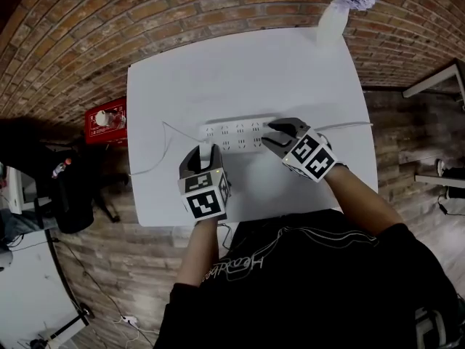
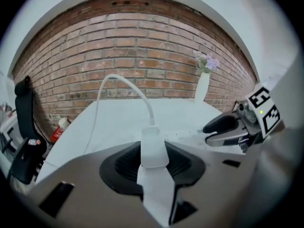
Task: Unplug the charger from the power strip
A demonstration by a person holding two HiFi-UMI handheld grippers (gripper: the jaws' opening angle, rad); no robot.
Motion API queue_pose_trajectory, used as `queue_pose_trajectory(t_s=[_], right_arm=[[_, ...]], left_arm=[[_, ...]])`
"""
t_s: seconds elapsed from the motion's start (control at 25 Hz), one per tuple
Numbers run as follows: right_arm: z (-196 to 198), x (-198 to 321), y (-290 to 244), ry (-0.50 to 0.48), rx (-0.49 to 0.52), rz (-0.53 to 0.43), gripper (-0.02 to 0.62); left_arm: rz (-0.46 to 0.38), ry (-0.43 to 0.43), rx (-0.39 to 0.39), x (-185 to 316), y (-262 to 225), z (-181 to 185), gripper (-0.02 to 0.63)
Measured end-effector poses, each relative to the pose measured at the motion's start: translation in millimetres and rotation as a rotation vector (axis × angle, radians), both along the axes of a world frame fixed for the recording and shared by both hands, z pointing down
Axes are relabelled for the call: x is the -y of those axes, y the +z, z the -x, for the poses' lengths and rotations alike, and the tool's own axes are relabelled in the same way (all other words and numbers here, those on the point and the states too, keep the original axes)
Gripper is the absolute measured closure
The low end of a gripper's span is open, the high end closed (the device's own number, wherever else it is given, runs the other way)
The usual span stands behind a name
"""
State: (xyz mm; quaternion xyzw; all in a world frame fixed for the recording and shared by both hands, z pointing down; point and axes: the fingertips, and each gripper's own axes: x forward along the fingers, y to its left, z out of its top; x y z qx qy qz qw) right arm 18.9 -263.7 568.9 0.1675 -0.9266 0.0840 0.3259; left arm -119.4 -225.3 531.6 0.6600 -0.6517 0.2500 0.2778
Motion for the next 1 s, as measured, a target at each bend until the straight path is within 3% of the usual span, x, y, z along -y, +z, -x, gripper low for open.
queue_pose_trajectory(t_s=[0.12, 0.2, 0.4, 0.48, 0.56, 0.68, 0.72, 0.92, 1.0], right_arm=[[0.9, -0.3, 0.3, -0.003, -0.009, 0.002, 0.465], [1.5, -0.6, 0.5, -0.007, -0.011, 0.003, 0.465], [3.4, -2.8, -0.9, -0.012, -0.011, 0.015, 0.465], [3.2, -2.9, -0.6, -0.014, -0.012, 0.016, 0.465], [2.7, -2.9, -0.7, -0.016, -0.013, 0.018, 0.466], [2.0, -2.6, -0.8, -0.014, -0.016, 0.020, 0.465], [1.9, -2.7, -0.8, -0.015, -0.018, 0.021, 0.466], [2.1, -3.5, -0.2, -0.021, -0.025, 0.020, 0.465], [2.8, -2.8, -0.4, -0.021, -0.021, 0.021, 0.466]], left_arm=[[-0.002, 0.029, 0.111, -0.3, -3.2, -1.8, 0.466], [0.001, 0.039, 0.118, -0.3, -3.7, -2.2, 0.463], [0.026, -0.025, -0.083, 0.3, 0.9, 4.5, 0.469], [0.037, -0.035, -0.097, 0.3, 1.2, 5.5, 0.469], [0.034, -0.022, -0.043, 0.5, -0.4, 4.1, 0.469], [0.018, 0.028, 0.109, 0.7, -4.9, -1.0, 0.465], [0.017, 0.034, 0.116, 0.5, -5.5, -2.0, 0.463], [0.033, -0.023, -0.077, -0.4, -1.2, 3.9, 0.469], [0.031, -0.026, -0.075, 0.8, -2.4, 5.9, 0.469]])
